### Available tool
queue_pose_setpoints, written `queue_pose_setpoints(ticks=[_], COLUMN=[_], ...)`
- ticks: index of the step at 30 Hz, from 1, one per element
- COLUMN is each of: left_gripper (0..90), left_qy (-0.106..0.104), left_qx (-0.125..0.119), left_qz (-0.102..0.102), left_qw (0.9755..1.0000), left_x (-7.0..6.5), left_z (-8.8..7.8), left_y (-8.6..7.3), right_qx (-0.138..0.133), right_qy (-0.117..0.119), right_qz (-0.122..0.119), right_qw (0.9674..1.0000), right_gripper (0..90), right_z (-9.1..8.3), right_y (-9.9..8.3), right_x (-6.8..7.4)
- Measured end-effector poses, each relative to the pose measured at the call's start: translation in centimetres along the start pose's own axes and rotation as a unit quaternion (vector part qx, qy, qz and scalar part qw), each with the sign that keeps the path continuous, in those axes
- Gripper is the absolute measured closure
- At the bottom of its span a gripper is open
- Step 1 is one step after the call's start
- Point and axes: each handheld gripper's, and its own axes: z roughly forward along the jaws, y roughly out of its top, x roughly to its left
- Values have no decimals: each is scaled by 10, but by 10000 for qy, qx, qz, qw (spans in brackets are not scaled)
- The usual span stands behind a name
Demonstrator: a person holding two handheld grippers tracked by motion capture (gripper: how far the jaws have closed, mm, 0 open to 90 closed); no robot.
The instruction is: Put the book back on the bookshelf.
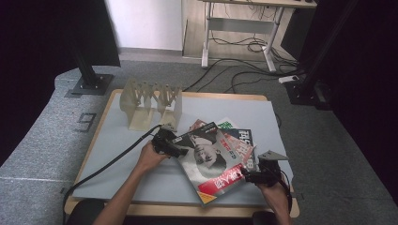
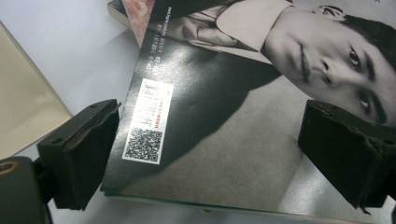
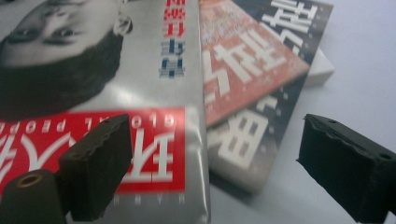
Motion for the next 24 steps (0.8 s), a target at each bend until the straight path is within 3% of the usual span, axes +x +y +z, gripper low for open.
queue_pose_setpoints(ticks=[14,24], left_gripper=[63,64], left_qy=[40,73], left_qx=[45,93], left_qz=[-4,3], left_qw=[10000,9999], left_x=[-2,-6], left_z=[-1,-5], left_y=[0,-5], right_qx=[157,166], right_qy=[-261,-433], right_qz=[-72,-78], right_qw=[9995,9989], right_gripper=[133,126], right_z=[-20,-12], right_y=[-35,-35], right_x=[6,4])
